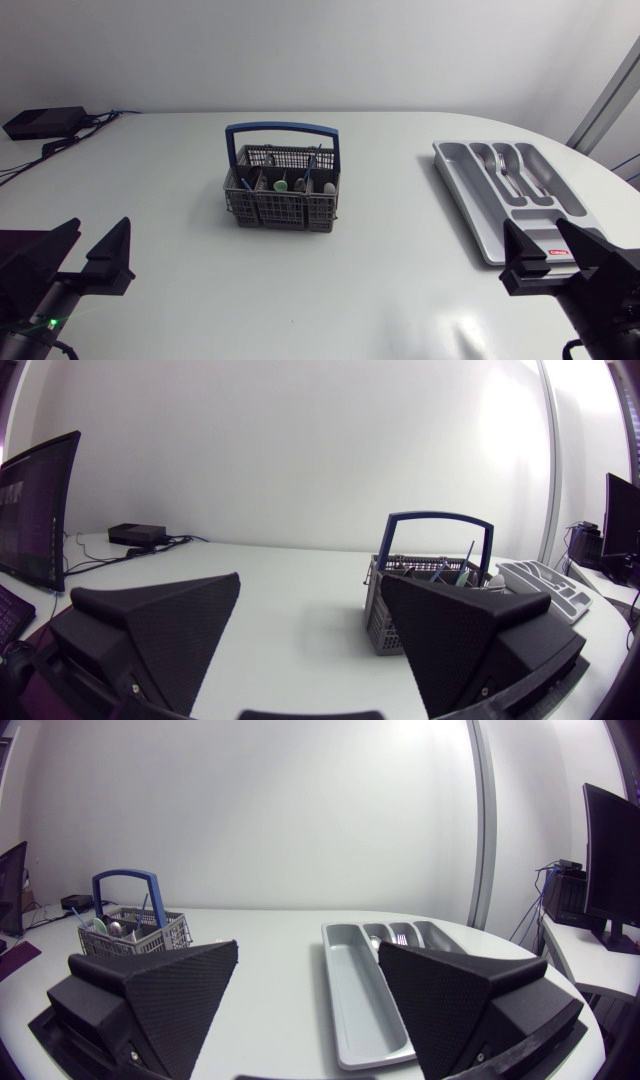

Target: Unload the cutlery basket into the drawer organizer.

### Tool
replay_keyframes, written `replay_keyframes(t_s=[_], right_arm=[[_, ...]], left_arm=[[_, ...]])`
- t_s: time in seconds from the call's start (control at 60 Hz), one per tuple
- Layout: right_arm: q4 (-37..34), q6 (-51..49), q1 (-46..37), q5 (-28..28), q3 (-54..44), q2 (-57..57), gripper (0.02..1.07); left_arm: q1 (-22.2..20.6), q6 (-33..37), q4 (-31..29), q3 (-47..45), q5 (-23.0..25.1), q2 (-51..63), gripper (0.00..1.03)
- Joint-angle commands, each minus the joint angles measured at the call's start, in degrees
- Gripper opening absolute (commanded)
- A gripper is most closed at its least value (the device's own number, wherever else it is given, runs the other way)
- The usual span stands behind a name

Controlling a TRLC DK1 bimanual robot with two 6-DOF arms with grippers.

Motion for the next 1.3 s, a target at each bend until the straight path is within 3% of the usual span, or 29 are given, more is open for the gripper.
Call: replay_keyframes(t_s=[0.0,0.25,0.55,0.817,1.05,1.183,1.283], right_arm=[[0.38,1.21,-0.09,-0.03,-1.13,-0.34,1.03],[0.91,1.03,0.08,0.32,-1.04,-0.43,1.03],[2.4,1.03,0.52,0.49,2.13,0.45,1.03],[7.68,0.41,1.05,-0.03,7.49,12.05,1.03],[9.7,-0.38,4.39,0.05,14.87,28.05,1.03],[8.29,-0.29,5.09,0.14,19.62,37.45,1.03],[6.62,-0.29,7.2,0.23,21.99,42.37,1.03]], left_arm=[[0.51,-1.35,-1.02,-2.2,-0.39,-0.65,0.99],[0.87,-1.35,0.3,-1.67,-1.7,-0.65,0.99],[0.78,-2.49,-0.76,5.71,-1.88,0.67,0.97],[-1.07,-2.75,0.56,15.29,-1.88,16.31,0.96],[-6.25,-2.31,2.14,21.18,-2.41,32.22,0.95],[-8.45,1.03,0.83,25.49,-3.46,43.12,0.91],[-10.47,7.62,-0.76,29.36,-6.27,52.0,0.91]])
